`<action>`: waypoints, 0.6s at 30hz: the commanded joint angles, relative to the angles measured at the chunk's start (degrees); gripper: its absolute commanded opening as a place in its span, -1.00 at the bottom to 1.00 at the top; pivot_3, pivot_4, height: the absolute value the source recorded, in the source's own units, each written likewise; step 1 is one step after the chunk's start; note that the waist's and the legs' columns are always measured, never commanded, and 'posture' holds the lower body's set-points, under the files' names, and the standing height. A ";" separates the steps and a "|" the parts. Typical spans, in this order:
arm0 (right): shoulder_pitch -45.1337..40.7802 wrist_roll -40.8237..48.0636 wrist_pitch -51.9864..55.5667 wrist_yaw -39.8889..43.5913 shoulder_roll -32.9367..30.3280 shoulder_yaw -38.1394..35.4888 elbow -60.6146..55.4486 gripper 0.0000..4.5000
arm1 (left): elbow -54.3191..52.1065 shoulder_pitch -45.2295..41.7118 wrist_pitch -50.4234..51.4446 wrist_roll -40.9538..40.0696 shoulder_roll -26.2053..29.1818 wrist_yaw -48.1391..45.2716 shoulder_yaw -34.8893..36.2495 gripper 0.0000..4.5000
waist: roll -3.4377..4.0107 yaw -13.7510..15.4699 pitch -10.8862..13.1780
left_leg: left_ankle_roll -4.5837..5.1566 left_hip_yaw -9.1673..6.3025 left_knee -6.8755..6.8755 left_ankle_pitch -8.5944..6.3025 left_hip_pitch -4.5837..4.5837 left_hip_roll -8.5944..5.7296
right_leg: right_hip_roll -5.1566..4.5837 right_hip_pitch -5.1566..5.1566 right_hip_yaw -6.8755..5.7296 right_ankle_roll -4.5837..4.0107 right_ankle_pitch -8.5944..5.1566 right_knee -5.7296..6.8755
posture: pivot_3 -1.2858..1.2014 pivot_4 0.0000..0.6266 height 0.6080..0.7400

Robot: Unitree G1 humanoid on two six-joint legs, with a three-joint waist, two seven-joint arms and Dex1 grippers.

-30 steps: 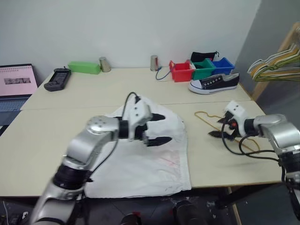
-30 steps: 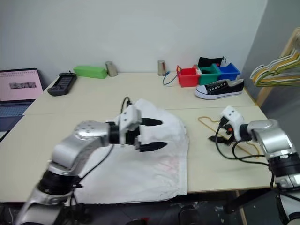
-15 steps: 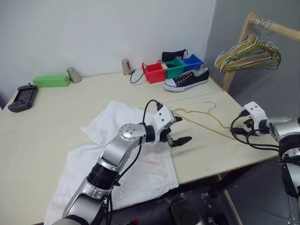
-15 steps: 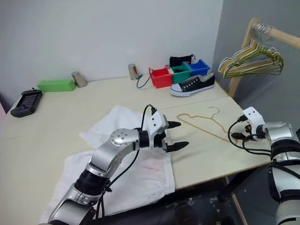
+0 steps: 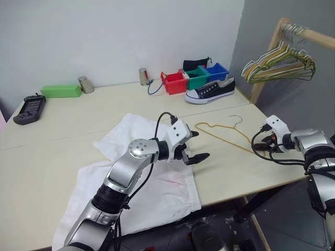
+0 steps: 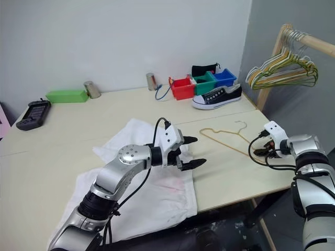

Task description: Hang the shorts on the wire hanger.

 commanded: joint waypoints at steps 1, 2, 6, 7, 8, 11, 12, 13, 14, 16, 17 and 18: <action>-0.23 -1.03 -0.36 -0.19 -0.02 -0.40 1.30 0.03 | -1.81 -0.48 -0.16 -0.20 0.30 0.29 1.45 1.00 | -0.01 0.22 -0.07 | 0.00 0.00 0.00 0.00 0.02 0.00 | 0.00 0.04 0.00 0.00 0.00 -0.01 | -0.21 -0.97 1.00; -0.13 -1.14 -0.52 -0.16 -0.09 -0.37 1.41 -0.11 | -1.75 -0.59 -0.14 -0.21 0.24 0.35 1.48 1.00 | -0.02 0.30 -0.10 | 0.00 -0.01 0.00 0.00 0.05 -0.01 | 0.00 0.10 0.00 0.00 0.00 -0.05 | -0.20 -0.97 1.00; 0.22 -1.26 -0.82 -0.21 -0.24 -0.34 1.56 -0.55 | -1.40 -0.97 -0.18 -0.17 0.17 0.43 1.67 1.00 | -0.03 0.43 -0.14 | 0.00 -0.08 0.00 -0.01 0.16 -0.06 | 0.00 0.30 0.00 0.01 0.00 -0.17 | -0.21 -0.97 1.00; 0.21 -1.24 -0.91 -0.38 -0.24 -0.40 1.59 -0.66 | -1.25 -1.04 -0.28 -0.12 0.22 0.39 1.69 1.00 | -0.03 0.43 -0.16 | 0.00 -0.09 0.00 -0.01 0.16 -0.06 | 0.00 0.31 0.00 0.01 0.00 -0.17 | -0.21 -0.97 1.00; 0.21 -1.19 -1.01 -0.59 -0.24 -0.48 1.59 -0.75 | -1.12 -1.10 -0.39 -0.06 0.28 0.34 1.71 1.00 | -0.03 0.43 -0.18 | 0.00 -0.09 0.01 -0.01 0.16 -0.07 | 0.00 0.32 0.00 0.01 0.00 -0.18 | -0.21 -0.97 1.00; 0.09 -1.03 -1.32 -0.93 -0.36 -0.71 1.40 -0.98 | -0.68 -1.47 -0.62 0.05 0.41 0.25 1.90 1.00 | -0.01 0.43 -0.22 | 0.00 -0.10 0.00 -0.02 0.17 -0.07 | 0.00 0.32 -0.01 0.01 0.00 -0.18 | -0.21 -0.98 1.00; -0.03 -0.97 -1.43 -0.87 -0.46 -0.76 1.22 -0.98 | -0.40 -1.71 -0.77 0.10 0.45 0.26 2.07 1.00 | -0.02 0.42 -0.23 | 0.00 -0.10 0.00 -0.02 0.17 -0.07 | 0.00 0.32 -0.01 0.01 0.00 -0.18 | -0.21 -0.98 1.00; -0.15 -0.93 -1.75 -1.09 -0.62 -0.86 0.92 -0.98 | -0.15 -1.96 -0.91 0.16 0.51 0.29 2.27 1.00 | -0.02 0.41 -0.24 | 0.00 -0.10 0.00 -0.02 0.17 -0.07 | 0.00 0.32 -0.01 0.01 0.00 -0.18 | -0.21 -0.98 1.00; -0.52 -0.66 -2.30 -1.60 -0.78 -1.25 0.47 -0.98 | 0.21 -2.32 -1.06 0.19 0.67 0.34 2.66 1.00 | -0.01 0.40 -0.24 | 0.00 -0.10 0.00 -0.02 0.18 -0.07 | 0.00 0.32 -0.01 0.01 0.00 -0.18 | -0.21 -0.98 1.00; -1.92 0.36 -3.88 -2.85 -1.23 -2.67 -1.23 -0.98 | 1.07 -3.25 -1.14 -0.09 1.26 0.49 4.28 1.00 | -0.01 0.41 -0.24 | 0.00 -0.10 0.00 -0.02 0.18 -0.07 | 0.00 0.32 -0.01 0.01 0.00 -0.18 | -0.21 -0.98 1.00; -2.70 0.75 -4.29 -3.36 -1.42 -3.25 -2.24 -0.98 | 1.62 -3.77 -1.29 -0.20 1.75 0.54 5.26 1.00 | -0.01 0.36 -0.24 | 0.00 -0.10 0.00 -0.02 0.18 -0.08 | -0.01 0.32 -0.01 0.01 0.00 -0.17 | -0.21 -0.98 1.00; -3.31 0.94 -5.68 -4.05 -1.66 -3.72 -3.91 -0.98 | 2.53 -4.53 -1.48 -0.41 2.50 0.64 6.76 1.00 | -0.01 0.28 -0.24 | 0.00 -0.09 0.00 -0.02 0.18 -0.08 | -0.01 0.31 -0.01 0.01 0.00 -0.17 | -0.22 -0.98 1.00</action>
